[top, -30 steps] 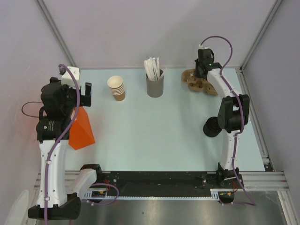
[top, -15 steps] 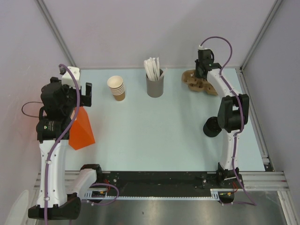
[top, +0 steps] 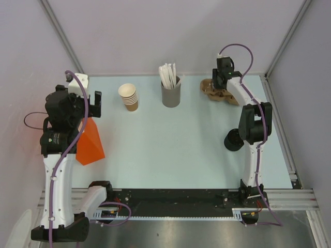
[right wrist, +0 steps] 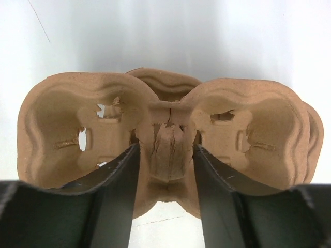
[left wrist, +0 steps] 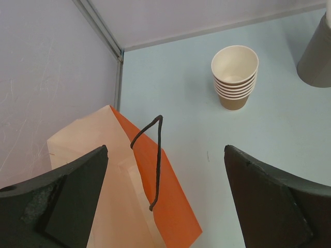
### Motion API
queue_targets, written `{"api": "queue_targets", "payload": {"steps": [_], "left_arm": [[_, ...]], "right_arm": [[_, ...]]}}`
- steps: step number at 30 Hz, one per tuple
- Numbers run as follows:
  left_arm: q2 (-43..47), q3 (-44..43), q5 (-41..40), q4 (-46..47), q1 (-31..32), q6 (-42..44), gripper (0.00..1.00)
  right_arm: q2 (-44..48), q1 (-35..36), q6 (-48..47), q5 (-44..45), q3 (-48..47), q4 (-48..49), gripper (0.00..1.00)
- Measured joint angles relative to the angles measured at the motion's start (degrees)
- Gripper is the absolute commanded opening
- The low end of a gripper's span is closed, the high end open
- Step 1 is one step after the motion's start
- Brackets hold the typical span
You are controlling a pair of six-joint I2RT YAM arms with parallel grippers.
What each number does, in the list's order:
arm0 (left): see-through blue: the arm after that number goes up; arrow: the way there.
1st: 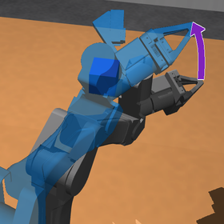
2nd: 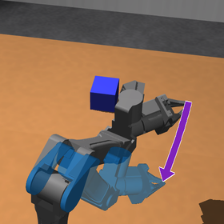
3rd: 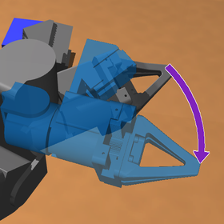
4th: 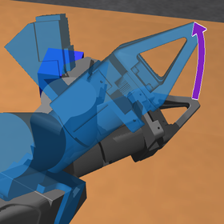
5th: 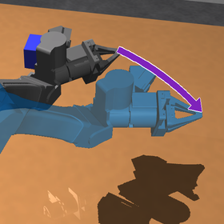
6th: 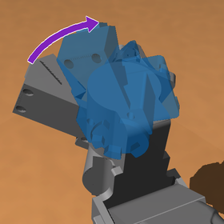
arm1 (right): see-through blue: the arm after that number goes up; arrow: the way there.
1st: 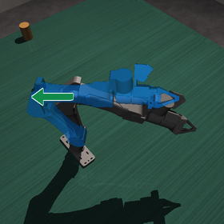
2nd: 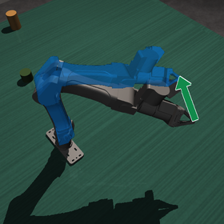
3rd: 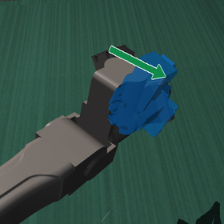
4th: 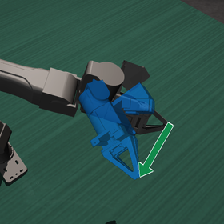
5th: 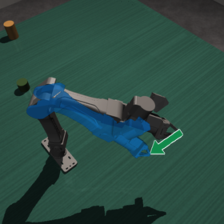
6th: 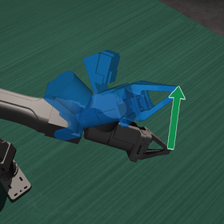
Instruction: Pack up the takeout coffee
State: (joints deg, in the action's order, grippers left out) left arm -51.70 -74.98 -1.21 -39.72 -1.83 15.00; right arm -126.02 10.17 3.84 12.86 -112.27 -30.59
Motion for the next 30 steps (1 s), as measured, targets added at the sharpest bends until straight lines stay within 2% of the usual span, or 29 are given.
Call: {"api": "queue_targets", "payload": {"steps": [17, 30], "left_arm": [[0.00, 0.00, 0.13, 0.00, 0.00, 0.00, 1.00], [0.00, 0.31, 0.15, 0.09, 0.00, 0.00, 1.00]], "right_arm": [[-2.34, 0.24, -0.02, 1.03, 0.00, -0.83, 0.52], [-2.34, 0.44, 0.11, 1.36, -0.04, -0.87, 0.29]]}}
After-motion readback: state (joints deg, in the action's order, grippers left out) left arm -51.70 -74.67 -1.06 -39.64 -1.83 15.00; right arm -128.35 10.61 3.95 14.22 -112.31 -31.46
